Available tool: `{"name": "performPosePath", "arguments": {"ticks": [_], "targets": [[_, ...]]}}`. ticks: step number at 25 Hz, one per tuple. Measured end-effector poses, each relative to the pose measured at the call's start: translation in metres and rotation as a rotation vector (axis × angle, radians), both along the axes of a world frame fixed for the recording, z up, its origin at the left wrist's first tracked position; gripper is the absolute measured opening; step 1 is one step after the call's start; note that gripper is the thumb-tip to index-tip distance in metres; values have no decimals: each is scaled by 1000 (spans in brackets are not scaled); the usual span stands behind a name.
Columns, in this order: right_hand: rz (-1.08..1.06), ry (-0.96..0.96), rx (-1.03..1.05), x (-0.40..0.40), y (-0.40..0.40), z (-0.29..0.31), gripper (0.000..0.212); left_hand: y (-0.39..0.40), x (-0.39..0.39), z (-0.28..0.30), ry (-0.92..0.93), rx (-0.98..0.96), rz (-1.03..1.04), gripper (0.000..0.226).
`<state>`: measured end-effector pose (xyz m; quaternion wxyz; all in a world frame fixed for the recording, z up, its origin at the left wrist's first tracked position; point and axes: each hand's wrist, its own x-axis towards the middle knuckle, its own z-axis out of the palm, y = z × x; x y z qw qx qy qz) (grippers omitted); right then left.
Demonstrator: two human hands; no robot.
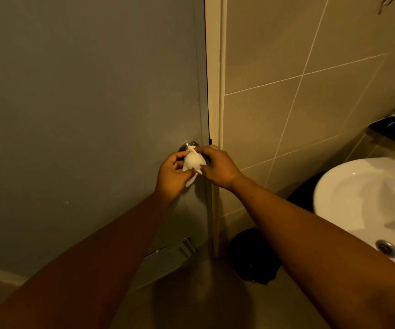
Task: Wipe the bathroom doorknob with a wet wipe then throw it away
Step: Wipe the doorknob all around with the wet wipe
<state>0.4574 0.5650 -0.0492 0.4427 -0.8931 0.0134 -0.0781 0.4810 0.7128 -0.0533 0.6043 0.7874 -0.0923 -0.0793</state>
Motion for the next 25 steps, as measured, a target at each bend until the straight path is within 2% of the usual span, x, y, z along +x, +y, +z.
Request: {"name": "performPosePath", "arguments": {"ticks": [3,6,8,11,14,16,19,20,22,25], "targets": [[-62,70,203,-3,0,-15,49,-2,-3,3,-275,241,-55,47],[-84,146,284,-1,5,-20,44,-1,7,10,-366,431,-89,50],[-74,118,171,1,6,-12,47,2,8,8,-304,424,-65,53],[-26,4,-36,4,2,1,58,5,4,2,-150,267,-40,50],[-45,-55,-148,3,-2,5,62,8,5,0,-92,314,-60,48],[-55,-117,-179,0,-2,1,62,14,5,2,-203,404,-73,50],[-57,-191,-224,-2,0,-7,53,23,9,5,-579,598,-65,49],[-44,-193,-212,-2,0,-8,50,23,9,6,-648,634,-93,45],[-25,-180,-126,-2,2,-8,48,19,6,9,-632,605,-157,36],[-58,-73,86,-1,0,-5,51,13,5,11,-511,522,-178,34]]}}
